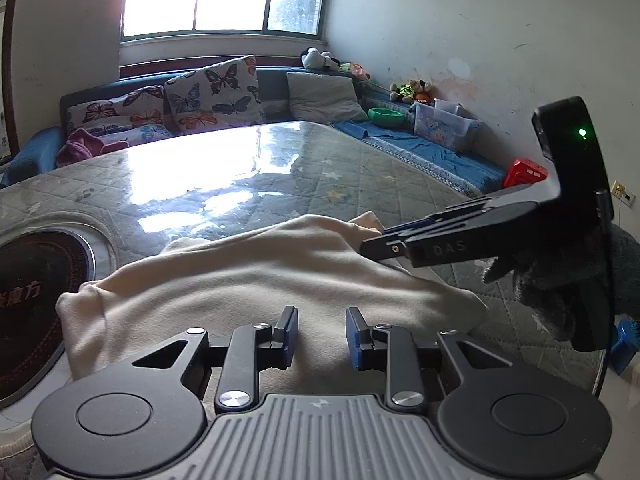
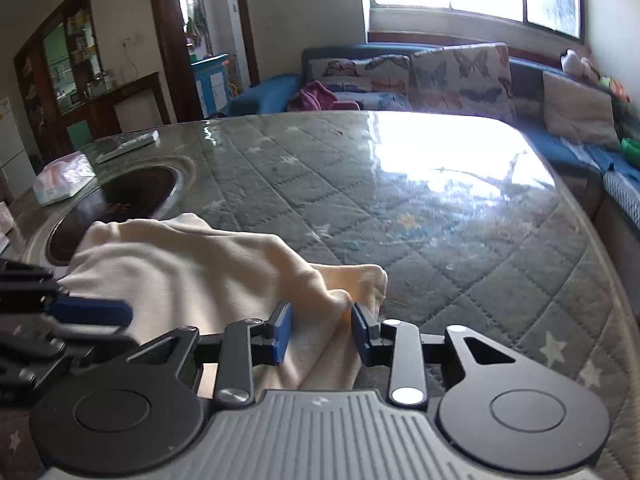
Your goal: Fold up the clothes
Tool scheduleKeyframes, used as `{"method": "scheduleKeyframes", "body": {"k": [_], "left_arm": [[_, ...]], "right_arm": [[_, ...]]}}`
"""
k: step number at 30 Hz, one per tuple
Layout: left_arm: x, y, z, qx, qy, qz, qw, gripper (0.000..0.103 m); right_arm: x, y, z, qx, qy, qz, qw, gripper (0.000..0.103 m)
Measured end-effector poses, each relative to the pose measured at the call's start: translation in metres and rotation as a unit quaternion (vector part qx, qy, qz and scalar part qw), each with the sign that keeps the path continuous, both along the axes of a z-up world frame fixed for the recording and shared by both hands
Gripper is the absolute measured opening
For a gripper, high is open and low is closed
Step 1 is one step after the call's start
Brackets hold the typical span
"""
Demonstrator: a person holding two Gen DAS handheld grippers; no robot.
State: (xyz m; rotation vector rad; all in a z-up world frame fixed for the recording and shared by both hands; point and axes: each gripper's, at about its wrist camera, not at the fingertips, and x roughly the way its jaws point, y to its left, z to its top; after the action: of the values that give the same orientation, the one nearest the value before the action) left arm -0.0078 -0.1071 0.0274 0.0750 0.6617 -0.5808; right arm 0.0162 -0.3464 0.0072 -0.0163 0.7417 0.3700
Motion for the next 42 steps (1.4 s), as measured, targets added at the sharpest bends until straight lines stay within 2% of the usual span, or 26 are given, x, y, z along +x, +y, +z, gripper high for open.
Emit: {"method": "scheduleKeyframes", "body": {"k": [3, 7, 11, 14, 20, 25, 29, 31, 35, 39, 42], "left_arm": [[0.001, -0.003, -0.003, 0.003, 0.004, -0.004, 1.0000, 0.029], [0.001, -0.003, -0.005, 0.005, 0.006, -0.010, 0.9999, 0.029], [-0.001, -0.001, -0.006, 0.004, 0.006, -0.012, 0.9999, 0.029], [0.000, 0.007, -0.002, -0.004, 0.005, -0.004, 1.0000, 0.029], [0.018, 0.048, 0.010, -0.014, -0.002, 0.066, 0.9977, 0.028], [0.041, 0.077, 0.006, -0.003, 0.001, 0.122, 0.9925, 0.026], [0.058, 0.088, -0.004, 0.014, 0.012, 0.143, 0.9896, 0.026], [0.061, 0.089, -0.003, 0.011, 0.012, 0.141, 0.9899, 0.026], [0.065, 0.078, 0.005, 0.002, -0.001, 0.124, 0.9923, 0.026], [0.077, 0.061, 0.003, 0.007, -0.003, 0.106, 0.9944, 0.026], [0.087, 0.054, -0.002, 0.019, 0.002, 0.103, 0.9945, 0.027]], "right_arm": [[-0.001, 0.001, 0.000, 0.000, -0.010, 0.000, 1.000, 0.009], [-0.005, 0.009, 0.003, -0.036, -0.035, -0.001, 0.999, 0.005], [-0.002, 0.011, -0.004, -0.052, -0.033, -0.009, 0.998, 0.005], [-0.003, 0.011, 0.002, -0.054, -0.036, -0.008, 0.998, 0.009], [-0.006, 0.018, 0.021, -0.027, -0.053, 0.017, 0.998, 0.012], [0.006, 0.036, 0.015, -0.011, -0.042, 0.042, 0.998, 0.012], [0.017, 0.044, 0.003, -0.017, -0.030, 0.044, 0.998, 0.012], [0.021, 0.043, 0.000, -0.017, -0.021, 0.041, 0.999, 0.012], [0.019, 0.045, 0.010, -0.016, -0.034, 0.046, 0.998, 0.012], [0.026, 0.054, 0.013, -0.010, -0.037, 0.052, 0.998, 0.018], [0.033, 0.060, 0.009, -0.014, -0.033, 0.055, 0.998, 0.020]]}}
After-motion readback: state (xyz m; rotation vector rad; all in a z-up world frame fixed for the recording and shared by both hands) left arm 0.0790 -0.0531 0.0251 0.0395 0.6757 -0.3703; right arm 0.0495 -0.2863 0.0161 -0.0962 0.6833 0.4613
